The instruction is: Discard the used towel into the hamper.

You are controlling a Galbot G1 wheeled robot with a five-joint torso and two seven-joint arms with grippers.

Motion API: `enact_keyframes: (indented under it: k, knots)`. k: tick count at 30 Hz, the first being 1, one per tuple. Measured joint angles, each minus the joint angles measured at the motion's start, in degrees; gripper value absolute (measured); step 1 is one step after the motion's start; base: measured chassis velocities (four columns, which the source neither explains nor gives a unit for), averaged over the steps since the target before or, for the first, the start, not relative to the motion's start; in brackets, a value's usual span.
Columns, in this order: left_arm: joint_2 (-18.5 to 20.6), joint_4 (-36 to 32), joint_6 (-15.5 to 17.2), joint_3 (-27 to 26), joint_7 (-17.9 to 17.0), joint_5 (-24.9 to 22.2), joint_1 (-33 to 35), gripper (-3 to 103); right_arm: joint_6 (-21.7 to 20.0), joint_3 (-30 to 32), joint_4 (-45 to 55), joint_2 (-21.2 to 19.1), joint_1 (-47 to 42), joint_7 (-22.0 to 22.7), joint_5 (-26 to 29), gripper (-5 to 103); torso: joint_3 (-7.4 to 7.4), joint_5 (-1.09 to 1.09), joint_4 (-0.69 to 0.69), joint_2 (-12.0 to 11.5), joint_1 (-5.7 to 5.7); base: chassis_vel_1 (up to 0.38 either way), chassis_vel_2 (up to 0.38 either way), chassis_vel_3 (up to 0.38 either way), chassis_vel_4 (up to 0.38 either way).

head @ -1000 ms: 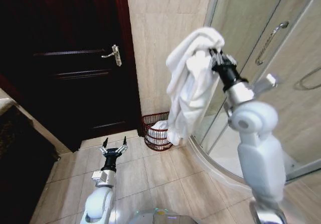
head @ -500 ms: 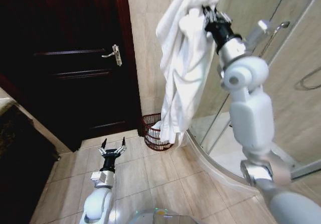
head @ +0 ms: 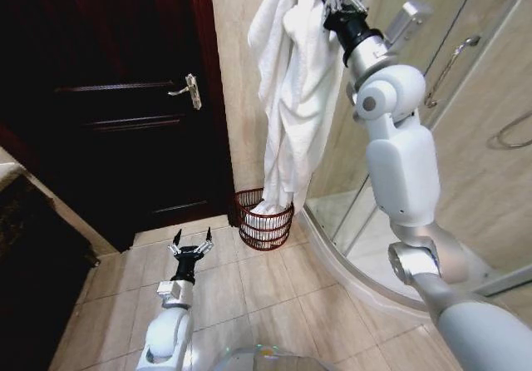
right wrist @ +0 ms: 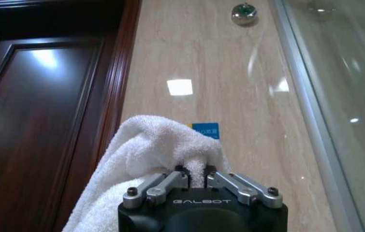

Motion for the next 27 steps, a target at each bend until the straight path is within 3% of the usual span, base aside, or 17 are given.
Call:
enact_keyframes:
  k: [10, 21, 27]
  knots:
    - [-0.6, 0.2, -0.4, 0.4, 0.2, 0.6, -0.3, 100, 0.2, -1.1, -1.4, 1.1, 1.7, -0.4, 0.1, 11, 0.00, 0.01, -0.01, 0.0, 0.01, -0.112, 0.099, 0.093, -0.103]
    - [-0.6, 0.0, -0.8, 0.0, 0.3, 0.5, 0.3, 100, 0.6, -3.0, -4.5, 6.3, 6.4, 1.6, 1.7, 11, -0.04, -0.03, 0.01, 0.0, -0.03, -0.023, 0.024, 0.023, -0.028]
    - [0.0, -0.2, -0.8, -0.2, 0.3, 0.1, 0.2, 100, 0.5, -3.0, -5.8, 6.0, 2.4, 1.0, 0.9, 11, -0.02, 0.00, 0.00, 0.0, -0.02, 0.000, 0.000, 0.000, 0.000]
